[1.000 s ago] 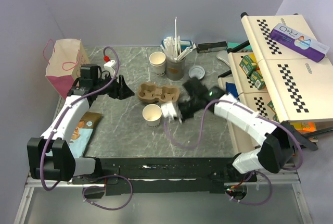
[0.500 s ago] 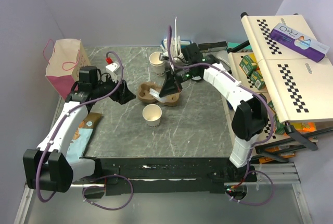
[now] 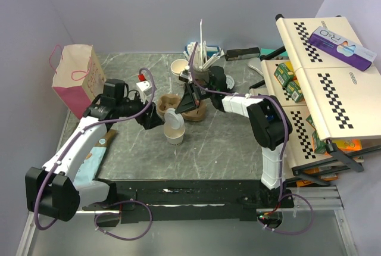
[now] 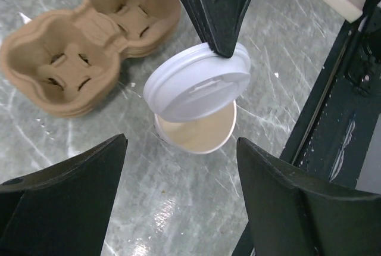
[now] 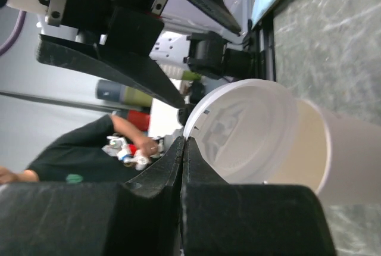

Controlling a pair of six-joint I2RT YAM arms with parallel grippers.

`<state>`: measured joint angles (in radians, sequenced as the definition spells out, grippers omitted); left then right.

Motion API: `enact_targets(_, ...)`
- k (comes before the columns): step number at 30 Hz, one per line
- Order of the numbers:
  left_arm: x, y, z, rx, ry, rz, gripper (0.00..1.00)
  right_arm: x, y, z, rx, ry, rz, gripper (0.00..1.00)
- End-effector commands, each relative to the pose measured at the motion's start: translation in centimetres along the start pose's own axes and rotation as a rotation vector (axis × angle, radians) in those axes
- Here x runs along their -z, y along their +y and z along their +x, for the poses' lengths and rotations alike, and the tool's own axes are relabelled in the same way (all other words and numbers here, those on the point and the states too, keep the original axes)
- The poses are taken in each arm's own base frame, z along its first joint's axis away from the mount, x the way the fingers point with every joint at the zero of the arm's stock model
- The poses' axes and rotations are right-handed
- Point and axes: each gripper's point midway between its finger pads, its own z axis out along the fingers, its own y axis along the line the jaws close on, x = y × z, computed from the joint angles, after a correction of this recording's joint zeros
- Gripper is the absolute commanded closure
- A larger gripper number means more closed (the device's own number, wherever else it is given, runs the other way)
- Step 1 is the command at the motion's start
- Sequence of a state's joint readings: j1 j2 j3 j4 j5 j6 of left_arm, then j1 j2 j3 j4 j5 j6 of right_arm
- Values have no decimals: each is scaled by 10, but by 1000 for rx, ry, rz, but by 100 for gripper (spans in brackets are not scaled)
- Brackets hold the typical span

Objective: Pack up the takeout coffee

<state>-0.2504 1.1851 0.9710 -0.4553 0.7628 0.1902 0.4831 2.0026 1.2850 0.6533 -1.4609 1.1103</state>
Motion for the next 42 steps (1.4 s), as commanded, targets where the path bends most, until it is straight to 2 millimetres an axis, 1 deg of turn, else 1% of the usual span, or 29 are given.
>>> enact_targets(1, -4, -5, -10, -61, -6, 27, 19, 7, 21, 7, 37, 53, -41, 100)
enact_targets(3, -6, 1, -12, -73, -14, -3, 19, 7, 14, 8, 5, 44, -34, 100)
enact_targets(4, -9, 2, -11, -70, -9, -8, 19, 7, 11, 7, 29, 36, -29, 100)
enact_targets(5, -11, 5, -10, -70, -7, -20, 19, 6, 6, 9, -41, 36, -17, 100)
enact_targets(6, -12, 7, -10, -72, -10, -32, 18, 6, 5, 9, -51, 31, -10, 100)
enact_targets(7, -15, 9, -10, -67, -10, -40, 18, 6, -1, 7, -8, 11, 6, 100)
enact_targets(8, -17, 11, -9, -63, -9, -53, 19, 6, -6, 12, -106, 10, 31, 100)
enact_targets(9, -18, 15, -9, -59, -12, -67, 19, 6, -8, 8, -99, -3, 51, 100)
enact_targets(10, -20, 15, -8, -52, -9, -65, 19, 6, -15, 10, -46, -6, 74, 100)
enact_targets(11, -22, 14, -7, -48, -7, -65, 19, 7, -20, 7, -37, -32, 120, 100)
enact_targets(12, -23, 15, -7, -45, -8, -67, 18, 7, -22, 10, -59, -29, 142, 100)
enact_targets(13, -25, 15, -7, -42, -13, -65, 18, 7, -23, 10, -36, -30, 146, 100)
enact_targets(15, -27, 14, -5, -34, -8, -57, 19, 7, -28, 13, -66, -31, 146, 100)
enact_targets(18, -30, 11, -2, -27, 0, -43, 18, 8, -33, 15, -68, -34, 169, 100)
enact_targets(19, -31, 10, -1, -27, 4, -35, 18, 7, -34, 14, -66, -35, 170, 100)
enact_targets(21, -33, 8, 2, -29, 10, -25, 18, 8, -33, 13, -57, -37, 173, 95)
enact_targets(23, -36, 4, 4, -33, 19, -4, 18, 8, -30, 12, -49, -36, 182, 87)
enact_targets(24, -38, 2, 7, -40, 28, 6, 18, 9, -32, 11, -33, -40, 196, 84)
enact_targets(27, -42, 0, 13, -50, 43, 18, 18, 10, -33, 11, -19, -42, 226, 77)
enact_targets(29, -44, 2, 15, -54, 47, 12, 19, 11, -33, 12, -14, -39, 237, 76)
enact_targets(32, -45, 2, 18, -53, 49, 13, 19, 12, -34, 14, -7, -37, 258, 71)
enact_targets(36, -47, 0, 18, -52, 41, 19, 18, 14, -34, 15, 4, -37, 281, 68)
enact_targets(42, -50, -4, 19, -46, 39, 36, 18, 19, -36, 12, 57, -37, 350, 66)
